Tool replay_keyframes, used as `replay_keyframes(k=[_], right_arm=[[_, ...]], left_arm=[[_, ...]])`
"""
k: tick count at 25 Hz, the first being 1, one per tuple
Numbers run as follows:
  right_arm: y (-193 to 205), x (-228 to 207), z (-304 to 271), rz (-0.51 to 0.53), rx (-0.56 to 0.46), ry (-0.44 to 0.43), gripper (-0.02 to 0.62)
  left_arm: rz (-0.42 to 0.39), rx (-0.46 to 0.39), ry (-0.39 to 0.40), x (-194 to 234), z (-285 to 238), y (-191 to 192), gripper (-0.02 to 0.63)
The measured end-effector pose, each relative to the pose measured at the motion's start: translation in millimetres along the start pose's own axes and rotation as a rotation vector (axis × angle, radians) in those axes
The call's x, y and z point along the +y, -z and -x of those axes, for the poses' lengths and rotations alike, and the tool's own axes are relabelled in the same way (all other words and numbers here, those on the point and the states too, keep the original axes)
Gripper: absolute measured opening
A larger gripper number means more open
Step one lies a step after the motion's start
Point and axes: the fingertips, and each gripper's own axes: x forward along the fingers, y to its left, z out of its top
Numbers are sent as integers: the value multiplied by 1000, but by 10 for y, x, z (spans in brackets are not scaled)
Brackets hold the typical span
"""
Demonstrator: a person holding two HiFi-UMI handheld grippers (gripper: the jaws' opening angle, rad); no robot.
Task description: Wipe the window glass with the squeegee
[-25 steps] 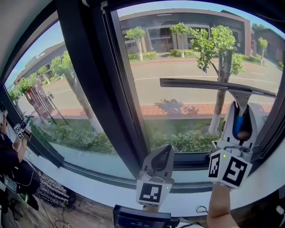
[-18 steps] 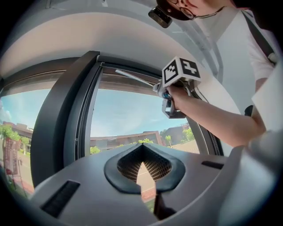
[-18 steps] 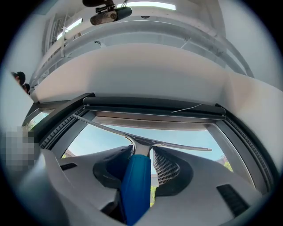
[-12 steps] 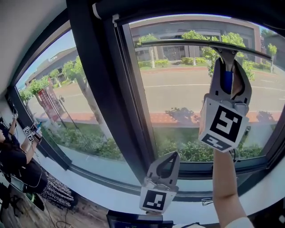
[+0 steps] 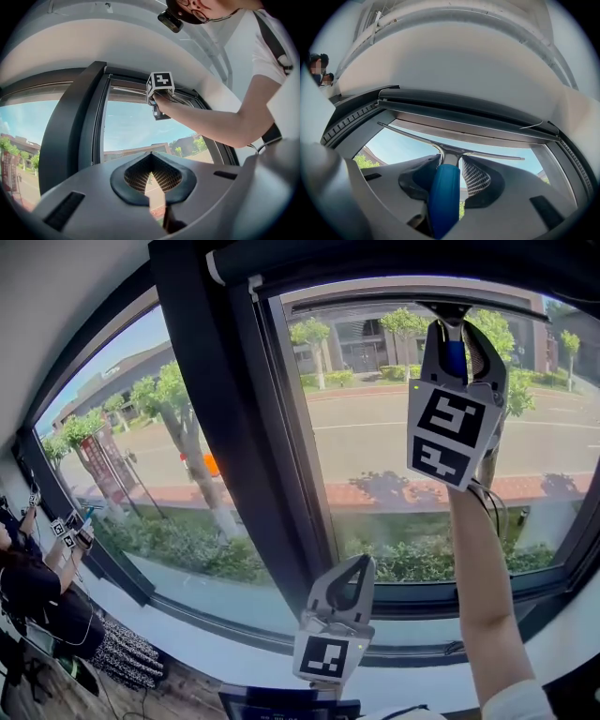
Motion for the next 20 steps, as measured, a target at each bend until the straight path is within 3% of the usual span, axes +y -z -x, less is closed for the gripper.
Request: replay_keyframes(k=[20], right_arm=[[138,111,-84,63,18,11,149]], left_arm=[[9,6,-2,168,-112,53,2]])
